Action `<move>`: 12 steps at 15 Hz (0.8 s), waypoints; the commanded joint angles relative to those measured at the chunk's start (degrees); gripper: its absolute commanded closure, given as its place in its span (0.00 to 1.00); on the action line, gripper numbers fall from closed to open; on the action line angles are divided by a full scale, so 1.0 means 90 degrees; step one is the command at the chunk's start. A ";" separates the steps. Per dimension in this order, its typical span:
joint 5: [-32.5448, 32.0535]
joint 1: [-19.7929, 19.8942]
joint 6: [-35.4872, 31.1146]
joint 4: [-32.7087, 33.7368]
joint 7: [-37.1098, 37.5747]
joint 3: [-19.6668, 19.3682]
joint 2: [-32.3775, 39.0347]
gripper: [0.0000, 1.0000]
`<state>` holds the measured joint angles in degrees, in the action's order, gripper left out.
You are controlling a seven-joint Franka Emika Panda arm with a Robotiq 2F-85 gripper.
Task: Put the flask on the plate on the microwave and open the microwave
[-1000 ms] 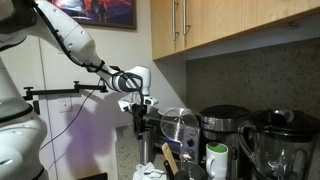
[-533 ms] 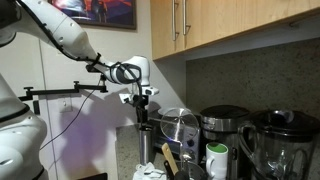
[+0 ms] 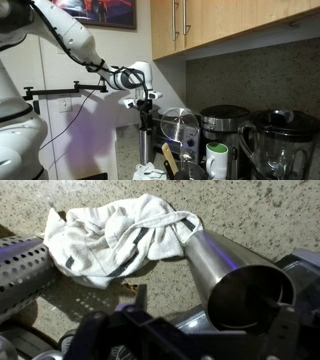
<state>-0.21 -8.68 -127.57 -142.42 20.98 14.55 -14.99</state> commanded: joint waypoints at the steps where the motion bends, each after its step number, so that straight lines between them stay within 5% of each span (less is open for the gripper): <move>1: -0.0382 0.0048 -0.0315 0.0169 0.0398 0.0101 0.0398 0.00; 5: -0.0547 0.0000 -0.0301 0.0222 0.0496 0.0055 0.0697 0.00; 6: -0.0506 -0.0014 -0.0310 0.0205 0.0473 0.0031 0.0740 0.25; 7: -0.0485 -0.0019 -0.0281 0.0192 0.0487 0.0017 0.0776 0.26; 12: -0.0392 -0.0034 -0.0225 0.0198 0.0623 -0.0037 0.0799 0.66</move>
<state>-3.74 -8.72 -130.24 -141.50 24.46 14.50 -7.87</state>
